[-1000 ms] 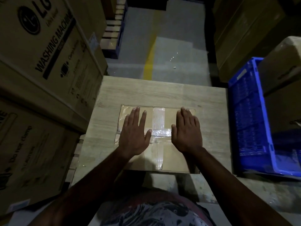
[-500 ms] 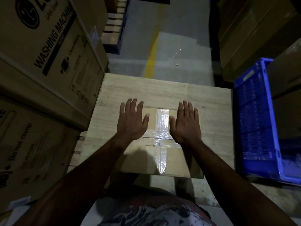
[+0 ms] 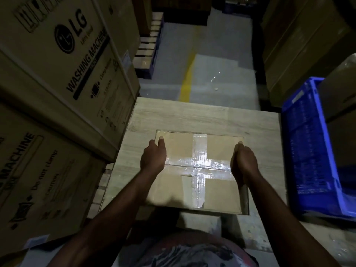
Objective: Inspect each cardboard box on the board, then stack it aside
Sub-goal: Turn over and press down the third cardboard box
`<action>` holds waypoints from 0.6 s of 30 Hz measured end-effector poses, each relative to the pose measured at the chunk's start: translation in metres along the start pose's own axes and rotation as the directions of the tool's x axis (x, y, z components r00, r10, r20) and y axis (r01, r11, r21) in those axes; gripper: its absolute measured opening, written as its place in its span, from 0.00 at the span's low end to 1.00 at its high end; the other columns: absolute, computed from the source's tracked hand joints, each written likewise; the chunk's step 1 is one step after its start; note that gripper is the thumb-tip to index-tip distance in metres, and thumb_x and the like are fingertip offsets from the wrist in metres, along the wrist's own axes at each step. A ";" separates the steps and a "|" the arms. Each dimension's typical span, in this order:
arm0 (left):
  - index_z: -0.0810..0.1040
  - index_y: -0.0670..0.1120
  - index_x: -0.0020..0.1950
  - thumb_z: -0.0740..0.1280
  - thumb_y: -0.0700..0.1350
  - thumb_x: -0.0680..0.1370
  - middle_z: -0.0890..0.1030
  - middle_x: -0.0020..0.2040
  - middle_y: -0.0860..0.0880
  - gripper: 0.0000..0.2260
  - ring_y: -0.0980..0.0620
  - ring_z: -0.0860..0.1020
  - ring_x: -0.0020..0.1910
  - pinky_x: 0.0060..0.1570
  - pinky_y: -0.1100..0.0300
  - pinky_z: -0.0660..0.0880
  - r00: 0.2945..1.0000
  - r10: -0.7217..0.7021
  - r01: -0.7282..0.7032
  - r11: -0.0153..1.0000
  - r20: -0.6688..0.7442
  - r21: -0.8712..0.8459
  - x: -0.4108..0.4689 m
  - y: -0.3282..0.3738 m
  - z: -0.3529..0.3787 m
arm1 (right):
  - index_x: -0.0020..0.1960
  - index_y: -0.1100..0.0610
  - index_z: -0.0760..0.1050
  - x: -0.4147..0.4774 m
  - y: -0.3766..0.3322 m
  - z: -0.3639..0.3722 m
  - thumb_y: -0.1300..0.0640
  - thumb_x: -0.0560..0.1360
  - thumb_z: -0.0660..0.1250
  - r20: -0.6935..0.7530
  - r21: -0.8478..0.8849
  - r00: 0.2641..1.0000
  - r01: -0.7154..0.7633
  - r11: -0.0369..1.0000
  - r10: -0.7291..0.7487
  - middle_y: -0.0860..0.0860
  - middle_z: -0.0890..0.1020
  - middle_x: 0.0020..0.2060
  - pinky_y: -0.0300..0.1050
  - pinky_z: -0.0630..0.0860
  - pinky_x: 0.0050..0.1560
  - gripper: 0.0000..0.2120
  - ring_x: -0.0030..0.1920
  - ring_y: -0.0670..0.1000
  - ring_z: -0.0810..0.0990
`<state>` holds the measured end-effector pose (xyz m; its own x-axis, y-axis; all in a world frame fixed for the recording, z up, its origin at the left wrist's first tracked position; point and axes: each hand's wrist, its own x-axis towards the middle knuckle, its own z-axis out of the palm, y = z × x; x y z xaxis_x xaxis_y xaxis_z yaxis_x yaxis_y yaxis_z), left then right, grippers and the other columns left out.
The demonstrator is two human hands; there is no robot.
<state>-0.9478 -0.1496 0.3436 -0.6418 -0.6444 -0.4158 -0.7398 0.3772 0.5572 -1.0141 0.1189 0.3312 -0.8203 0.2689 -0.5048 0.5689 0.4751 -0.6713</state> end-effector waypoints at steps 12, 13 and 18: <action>0.70 0.45 0.63 0.51 0.61 0.84 0.75 0.49 0.47 0.22 0.46 0.72 0.47 0.43 0.54 0.64 0.988 0.094 -0.129 0.941 -0.125 -0.313 -0.054 0.032 -0.030 | 0.64 0.53 0.73 -0.048 -0.019 -0.056 0.25 0.73 0.51 -0.104 0.287 0.987 0.150 0.946 -0.125 0.52 0.80 0.56 0.56 0.75 0.58 0.37 0.56 0.54 0.78; 0.70 0.44 0.61 0.51 0.61 0.84 0.74 0.46 0.49 0.22 0.46 0.71 0.46 0.42 0.54 0.64 0.986 0.102 -0.141 0.931 -0.131 -0.337 -0.056 0.032 -0.032 | 0.64 0.53 0.72 -0.052 -0.020 -0.060 0.29 0.77 0.53 -0.119 0.319 0.983 0.174 0.932 -0.142 0.51 0.79 0.56 0.53 0.74 0.55 0.31 0.56 0.52 0.78; 0.69 0.45 0.61 0.61 0.56 0.82 0.77 0.53 0.45 0.16 0.46 0.74 0.48 0.44 0.55 0.68 0.977 0.162 -0.198 0.929 -0.140 -0.312 -0.065 0.020 -0.028 | 0.74 0.53 0.65 -0.062 -0.006 -0.068 0.44 0.84 0.57 -0.170 0.271 0.955 0.283 0.920 -0.244 0.47 0.75 0.59 0.45 0.76 0.50 0.22 0.57 0.49 0.78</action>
<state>-0.9152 -0.1191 0.4021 -0.7181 -0.6617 -0.2155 -0.4967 0.2705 0.8247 -0.9708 0.1564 0.4029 -0.9320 0.2834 -0.2261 0.3072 0.2865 -0.9075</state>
